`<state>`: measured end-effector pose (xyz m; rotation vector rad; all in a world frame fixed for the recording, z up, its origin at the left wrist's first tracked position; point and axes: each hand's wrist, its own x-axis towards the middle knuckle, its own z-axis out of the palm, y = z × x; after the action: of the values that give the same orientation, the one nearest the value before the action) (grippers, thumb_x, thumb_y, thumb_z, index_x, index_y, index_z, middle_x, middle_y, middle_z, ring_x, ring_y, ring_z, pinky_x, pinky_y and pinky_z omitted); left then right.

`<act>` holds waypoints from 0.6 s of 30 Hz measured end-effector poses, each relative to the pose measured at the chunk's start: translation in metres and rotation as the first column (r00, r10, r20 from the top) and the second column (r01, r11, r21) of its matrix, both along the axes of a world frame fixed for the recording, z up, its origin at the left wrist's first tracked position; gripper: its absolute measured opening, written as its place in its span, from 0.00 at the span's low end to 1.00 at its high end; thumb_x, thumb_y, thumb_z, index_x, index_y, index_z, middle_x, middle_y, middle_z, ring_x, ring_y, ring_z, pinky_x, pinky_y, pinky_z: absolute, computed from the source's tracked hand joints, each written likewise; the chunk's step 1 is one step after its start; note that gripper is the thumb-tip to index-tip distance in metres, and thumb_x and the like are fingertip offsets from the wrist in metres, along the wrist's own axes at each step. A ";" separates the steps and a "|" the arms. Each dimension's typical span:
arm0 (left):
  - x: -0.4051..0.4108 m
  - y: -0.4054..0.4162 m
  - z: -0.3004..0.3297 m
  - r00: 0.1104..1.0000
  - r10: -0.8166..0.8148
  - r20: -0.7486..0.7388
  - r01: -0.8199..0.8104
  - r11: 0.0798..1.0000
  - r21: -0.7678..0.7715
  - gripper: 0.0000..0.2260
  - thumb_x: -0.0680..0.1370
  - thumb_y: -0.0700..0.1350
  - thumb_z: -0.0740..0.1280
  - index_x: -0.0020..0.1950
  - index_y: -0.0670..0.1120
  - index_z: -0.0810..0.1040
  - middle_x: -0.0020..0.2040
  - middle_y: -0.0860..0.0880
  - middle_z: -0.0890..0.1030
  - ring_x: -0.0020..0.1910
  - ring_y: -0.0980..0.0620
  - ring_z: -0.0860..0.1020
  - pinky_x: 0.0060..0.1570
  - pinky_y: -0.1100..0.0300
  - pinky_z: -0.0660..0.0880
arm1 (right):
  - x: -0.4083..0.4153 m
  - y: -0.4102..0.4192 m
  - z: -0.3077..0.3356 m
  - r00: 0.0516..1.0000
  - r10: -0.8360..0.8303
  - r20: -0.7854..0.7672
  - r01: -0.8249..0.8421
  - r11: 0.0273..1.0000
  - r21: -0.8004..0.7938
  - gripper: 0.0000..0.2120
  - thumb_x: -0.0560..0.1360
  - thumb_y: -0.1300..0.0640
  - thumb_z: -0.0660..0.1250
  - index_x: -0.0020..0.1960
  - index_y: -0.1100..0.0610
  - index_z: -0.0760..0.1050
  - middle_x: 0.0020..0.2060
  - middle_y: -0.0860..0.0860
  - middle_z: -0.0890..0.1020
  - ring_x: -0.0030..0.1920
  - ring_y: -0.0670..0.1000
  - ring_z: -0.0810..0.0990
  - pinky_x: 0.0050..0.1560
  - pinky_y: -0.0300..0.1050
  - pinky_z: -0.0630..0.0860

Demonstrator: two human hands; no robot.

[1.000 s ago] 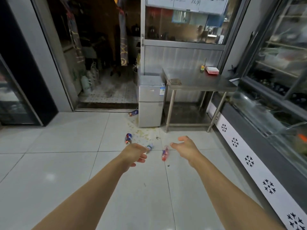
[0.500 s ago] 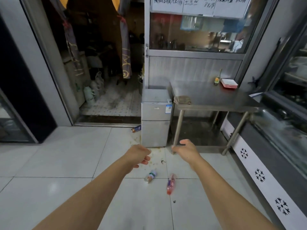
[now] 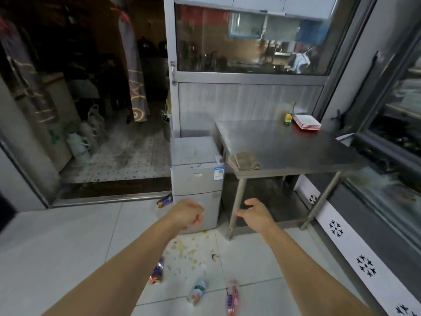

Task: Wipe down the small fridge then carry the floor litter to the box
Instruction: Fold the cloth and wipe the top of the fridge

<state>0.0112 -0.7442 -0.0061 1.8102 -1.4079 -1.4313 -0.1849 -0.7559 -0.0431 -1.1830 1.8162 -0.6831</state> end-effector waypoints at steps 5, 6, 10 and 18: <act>-0.020 -0.092 -0.012 0.999 -0.047 0.012 0.047 0.997 0.054 0.04 0.79 0.45 0.61 0.45 0.50 0.74 0.49 0.46 0.82 0.47 0.49 0.79 0.46 0.58 0.67 | -0.022 -0.074 -0.010 0.996 -0.078 -0.039 0.079 0.996 0.038 0.23 0.74 0.53 0.69 0.66 0.58 0.68 0.53 0.52 0.75 0.52 0.52 0.75 0.51 0.41 0.69; -0.026 -0.109 -0.017 0.998 -0.061 0.008 0.061 0.996 0.064 0.04 0.78 0.45 0.61 0.45 0.50 0.74 0.48 0.46 0.82 0.46 0.50 0.79 0.45 0.59 0.67 | -0.028 -0.090 -0.014 0.995 -0.083 -0.049 0.085 0.995 0.046 0.23 0.74 0.53 0.69 0.66 0.58 0.68 0.53 0.51 0.74 0.51 0.51 0.74 0.51 0.41 0.68; -0.051 -0.180 -0.029 0.996 -0.084 0.013 0.083 0.995 0.061 0.06 0.78 0.43 0.61 0.42 0.49 0.73 0.46 0.45 0.81 0.43 0.50 0.78 0.38 0.62 0.65 | -0.054 -0.163 -0.029 0.991 -0.107 -0.086 0.111 0.993 0.043 0.26 0.74 0.51 0.69 0.68 0.58 0.66 0.63 0.55 0.73 0.59 0.54 0.74 0.51 0.41 0.67; -0.102 -0.308 -0.060 0.995 -0.071 0.072 0.064 0.993 0.097 0.09 0.77 0.40 0.61 0.36 0.48 0.72 0.43 0.45 0.79 0.40 0.50 0.77 0.33 0.63 0.65 | -0.106 -0.318 -0.075 0.959 -0.148 -0.241 0.131 0.988 -0.084 0.22 0.78 0.52 0.62 0.66 0.64 0.68 0.62 0.61 0.74 0.63 0.60 0.72 0.62 0.49 0.69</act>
<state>-0.0905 -1.0525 -0.0659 1.9098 -1.4744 -1.5018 -0.2912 -1.0740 -0.1183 -1.2368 2.1160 -0.7061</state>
